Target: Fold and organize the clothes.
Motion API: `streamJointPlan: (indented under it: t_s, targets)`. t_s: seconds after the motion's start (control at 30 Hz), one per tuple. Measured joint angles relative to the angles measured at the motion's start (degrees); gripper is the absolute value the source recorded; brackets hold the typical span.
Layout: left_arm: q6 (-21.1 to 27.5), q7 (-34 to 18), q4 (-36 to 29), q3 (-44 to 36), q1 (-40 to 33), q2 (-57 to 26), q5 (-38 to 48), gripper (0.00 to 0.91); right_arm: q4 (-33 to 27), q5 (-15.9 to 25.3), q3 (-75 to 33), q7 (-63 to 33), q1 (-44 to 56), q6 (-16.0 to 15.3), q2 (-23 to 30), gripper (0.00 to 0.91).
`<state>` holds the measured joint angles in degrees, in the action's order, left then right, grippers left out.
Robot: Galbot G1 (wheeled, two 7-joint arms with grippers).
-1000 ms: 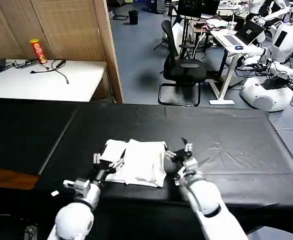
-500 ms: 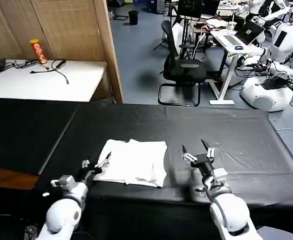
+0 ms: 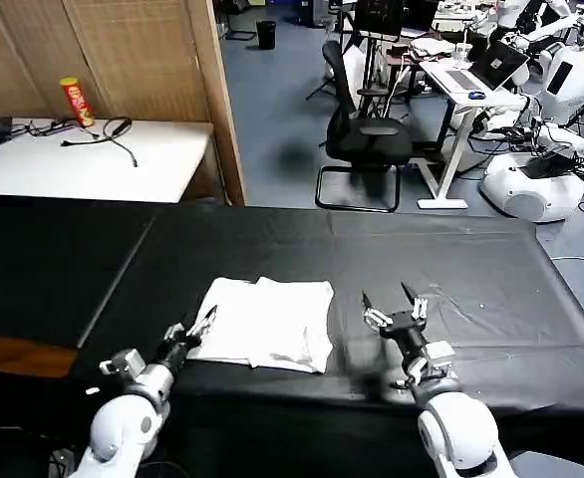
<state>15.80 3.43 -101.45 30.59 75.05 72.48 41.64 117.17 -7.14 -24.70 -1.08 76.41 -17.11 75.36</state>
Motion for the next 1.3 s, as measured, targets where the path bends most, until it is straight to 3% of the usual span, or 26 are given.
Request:
streamJointPlan:
  t_s: [0.3,0.57,0.9,1.1,1.3]
  targets:
    - [3.52,-1.31,-1.15,0.87,-0.72,-0.3,3.64,0.0,-0.2,0.22,0.44,0.02,-0.28,0.29,0.68,0.878]
    - [0.73,-1.06,-4.1,2.4,-0.08,-3.24,-9.03,0.0,-0.06,0.25,-0.11,0.02,0.64,0.29,0.65,0.878]
    - [-1.49,-1.01,-6.82,11.87,3.72,-16.05,-17.11,0.0,-0.44,0.24,0.48,-0.04,0.37,0.28,0.73,0.878]
    - [-0.12,-2.48,-9.93,18.29,4.02,-22.74,-20.57,0.0,-0.43,0.4,0.86,-0.07,0.4,0.21,1.27,0.878]
    - [2.59,-4.59,-16.11,16.56,3.99,-21.69,-23.18,0.0,0.13,0.44,-0.07,-0.05,1.43,0.23,1.19,0.878]
